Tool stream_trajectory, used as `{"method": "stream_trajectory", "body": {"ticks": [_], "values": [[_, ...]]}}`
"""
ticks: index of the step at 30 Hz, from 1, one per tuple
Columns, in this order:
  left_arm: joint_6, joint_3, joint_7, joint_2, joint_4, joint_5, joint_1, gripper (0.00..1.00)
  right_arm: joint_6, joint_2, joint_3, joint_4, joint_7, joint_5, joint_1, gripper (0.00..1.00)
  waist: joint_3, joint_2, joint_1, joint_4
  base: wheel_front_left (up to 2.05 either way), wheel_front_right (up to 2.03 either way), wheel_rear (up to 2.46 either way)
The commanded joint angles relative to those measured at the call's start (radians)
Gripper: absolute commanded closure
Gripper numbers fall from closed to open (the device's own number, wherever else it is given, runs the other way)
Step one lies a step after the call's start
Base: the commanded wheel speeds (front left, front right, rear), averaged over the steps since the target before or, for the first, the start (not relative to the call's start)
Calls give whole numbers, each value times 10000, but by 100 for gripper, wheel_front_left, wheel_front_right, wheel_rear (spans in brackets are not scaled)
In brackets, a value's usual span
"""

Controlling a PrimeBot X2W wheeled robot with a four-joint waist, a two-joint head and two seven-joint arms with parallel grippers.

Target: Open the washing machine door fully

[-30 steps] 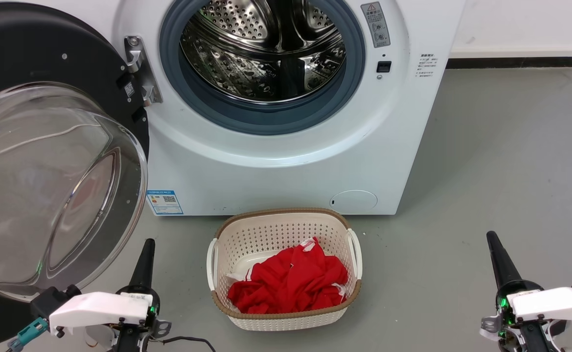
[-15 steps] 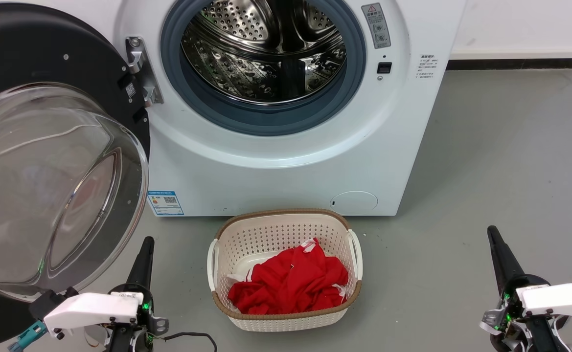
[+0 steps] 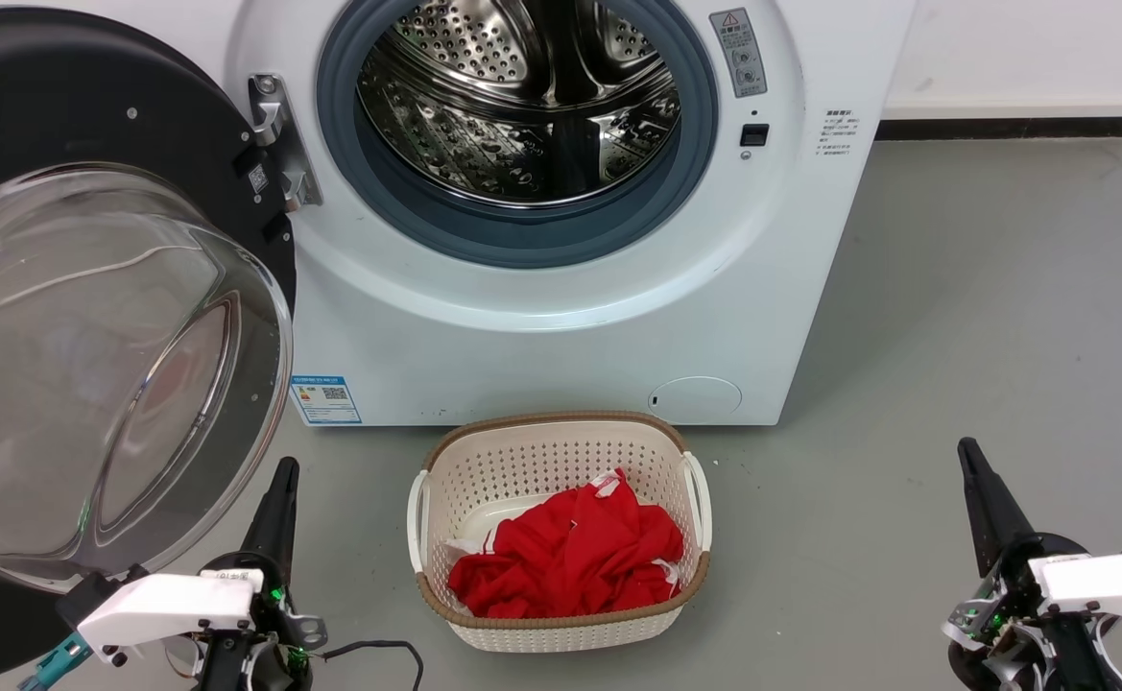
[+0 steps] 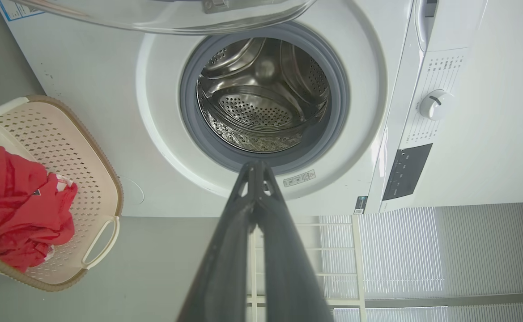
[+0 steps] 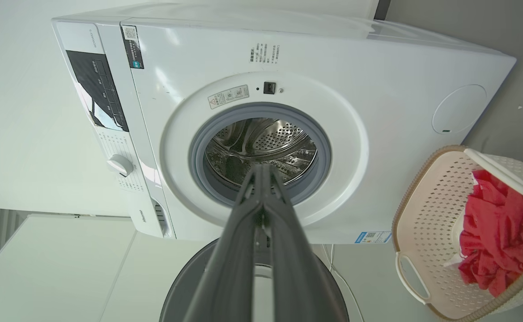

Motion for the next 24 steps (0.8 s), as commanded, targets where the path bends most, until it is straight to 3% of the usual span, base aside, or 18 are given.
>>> {"method": "stream_trajectory", "body": {"ticks": [1, 11, 24], "values": [[-87, 55, 79, -9, 16, -249, -95, 100, -3, -18, -47, 21, 86, 264, -186, 100, -5, 0, 0, 2, 0, 0, 0], [-180, 158, 268, -27, 63, -1001, -131, 100, -3, -1, -115, 78, 262, 1009, -255, 100, -28, 0, 0, 13, 0, 0, 0], [-167, 150, 256, -26, 58, -952, -122, 100, -3, 23, -134, 74, 271, 929, -238, 100, -28, 0, 0, 13, 0, 0, 0]]}}
